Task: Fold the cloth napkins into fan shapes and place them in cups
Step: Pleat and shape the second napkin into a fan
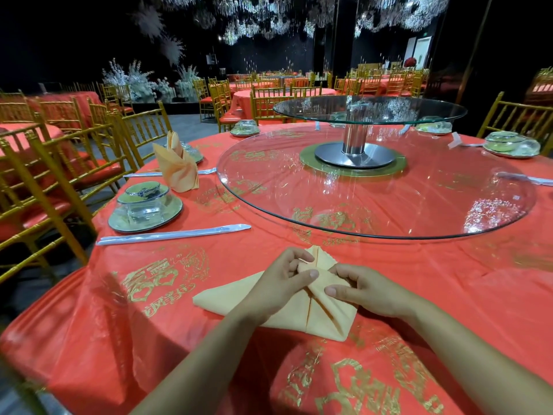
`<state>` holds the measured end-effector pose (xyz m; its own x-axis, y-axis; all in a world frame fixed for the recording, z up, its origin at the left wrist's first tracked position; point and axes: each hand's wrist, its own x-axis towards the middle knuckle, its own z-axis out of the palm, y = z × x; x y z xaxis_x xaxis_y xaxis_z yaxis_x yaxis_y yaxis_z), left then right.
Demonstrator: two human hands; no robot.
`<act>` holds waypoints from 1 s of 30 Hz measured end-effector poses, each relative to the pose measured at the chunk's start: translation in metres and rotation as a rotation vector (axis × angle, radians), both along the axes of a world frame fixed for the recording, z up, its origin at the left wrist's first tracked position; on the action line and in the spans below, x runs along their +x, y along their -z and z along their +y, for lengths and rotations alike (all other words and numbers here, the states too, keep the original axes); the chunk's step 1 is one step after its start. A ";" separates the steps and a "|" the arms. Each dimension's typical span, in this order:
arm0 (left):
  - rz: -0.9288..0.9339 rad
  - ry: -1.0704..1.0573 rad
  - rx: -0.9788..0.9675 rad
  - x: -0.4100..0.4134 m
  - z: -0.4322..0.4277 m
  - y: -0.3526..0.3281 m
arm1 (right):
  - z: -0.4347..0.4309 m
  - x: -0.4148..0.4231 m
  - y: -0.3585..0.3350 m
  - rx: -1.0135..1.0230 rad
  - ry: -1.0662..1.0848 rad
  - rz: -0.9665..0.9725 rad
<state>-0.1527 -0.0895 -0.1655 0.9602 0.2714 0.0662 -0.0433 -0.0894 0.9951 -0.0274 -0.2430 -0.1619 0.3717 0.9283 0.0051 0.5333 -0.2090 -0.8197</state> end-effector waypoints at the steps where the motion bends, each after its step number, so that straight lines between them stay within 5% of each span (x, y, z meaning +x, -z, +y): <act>1: -0.011 -0.025 0.103 -0.001 -0.001 -0.001 | 0.000 0.000 0.001 -0.014 0.003 -0.014; 4: -0.032 -0.159 0.504 -0.006 -0.009 -0.009 | 0.002 -0.001 -0.001 -0.067 0.050 -0.012; 10: 0.015 -0.249 0.707 -0.029 -0.019 -0.008 | 0.002 -0.003 -0.006 -0.126 0.020 -0.052; 16: 0.072 -0.277 0.516 -0.037 -0.015 0.004 | 0.006 -0.010 -0.015 -0.190 -0.009 -0.208; 21: 0.100 -0.274 0.569 -0.041 -0.016 0.007 | 0.013 -0.019 -0.021 -0.258 -0.015 -0.712; 30: 0.038 -0.148 0.574 -0.049 -0.013 -0.001 | 0.019 -0.024 -0.011 -0.269 -0.054 -0.857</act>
<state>-0.2014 -0.1025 -0.1641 0.9193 0.3341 0.2082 0.0457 -0.6157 0.7867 -0.0518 -0.2239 -0.1512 0.2961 0.9543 0.0409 0.9539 -0.2933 -0.0633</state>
